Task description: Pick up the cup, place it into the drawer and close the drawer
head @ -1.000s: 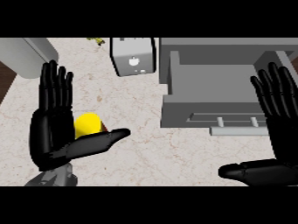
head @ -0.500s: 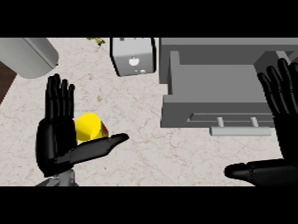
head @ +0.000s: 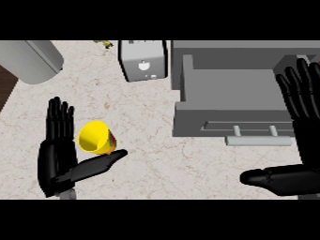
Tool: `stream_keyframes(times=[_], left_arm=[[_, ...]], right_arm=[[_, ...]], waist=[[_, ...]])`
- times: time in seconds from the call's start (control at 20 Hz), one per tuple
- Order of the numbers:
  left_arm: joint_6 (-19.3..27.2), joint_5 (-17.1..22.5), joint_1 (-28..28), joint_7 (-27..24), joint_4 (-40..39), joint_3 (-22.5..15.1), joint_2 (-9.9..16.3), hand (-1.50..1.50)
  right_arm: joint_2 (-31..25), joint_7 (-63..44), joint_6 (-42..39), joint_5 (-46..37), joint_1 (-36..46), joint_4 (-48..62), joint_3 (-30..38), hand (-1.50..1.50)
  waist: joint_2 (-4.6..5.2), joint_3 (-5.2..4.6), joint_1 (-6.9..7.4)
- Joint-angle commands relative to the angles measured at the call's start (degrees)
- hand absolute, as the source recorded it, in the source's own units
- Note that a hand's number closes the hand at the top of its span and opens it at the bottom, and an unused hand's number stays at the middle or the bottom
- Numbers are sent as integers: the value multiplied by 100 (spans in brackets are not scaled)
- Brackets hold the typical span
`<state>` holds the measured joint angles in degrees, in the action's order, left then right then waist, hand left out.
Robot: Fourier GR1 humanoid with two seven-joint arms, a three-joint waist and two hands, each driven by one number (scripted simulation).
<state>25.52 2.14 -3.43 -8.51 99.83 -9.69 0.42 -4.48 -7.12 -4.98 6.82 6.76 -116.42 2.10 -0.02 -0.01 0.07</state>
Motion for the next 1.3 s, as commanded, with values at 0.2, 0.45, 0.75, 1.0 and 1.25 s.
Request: stream_keyframes(times=[0.2, 0.45, 0.75, 1.0, 1.25], left_arm=[[-308, 369, 308, -514, -937, 663, 45, -150], [-102, 475, -330, -1264, -1365, -35, -40, -150], [-843, 738, 290, -1714, -2426, 907, -10, -150], [-1044, 926, 144, -2147, -2770, 1090, 13, -150], [-1218, 1035, 24, -2701, -3154, 1318, 57, -150]], right_arm=[[42, -262, 0, 39, -221, -446, -108, -150], [42, -414, 41, -5, 34, -357, -159, -150], [5, 305, -272, 3, -355, 57, -2, -150], [172, 59, -70, -155, -114, -34, -276, -150], [-21, -213, -170, 40, -159, -282, -48, -150]], waist=[[0, 0, -19], [-1, -1, -5], [4, 0, -16], [2, 0, -4], [0, 0, -7]])
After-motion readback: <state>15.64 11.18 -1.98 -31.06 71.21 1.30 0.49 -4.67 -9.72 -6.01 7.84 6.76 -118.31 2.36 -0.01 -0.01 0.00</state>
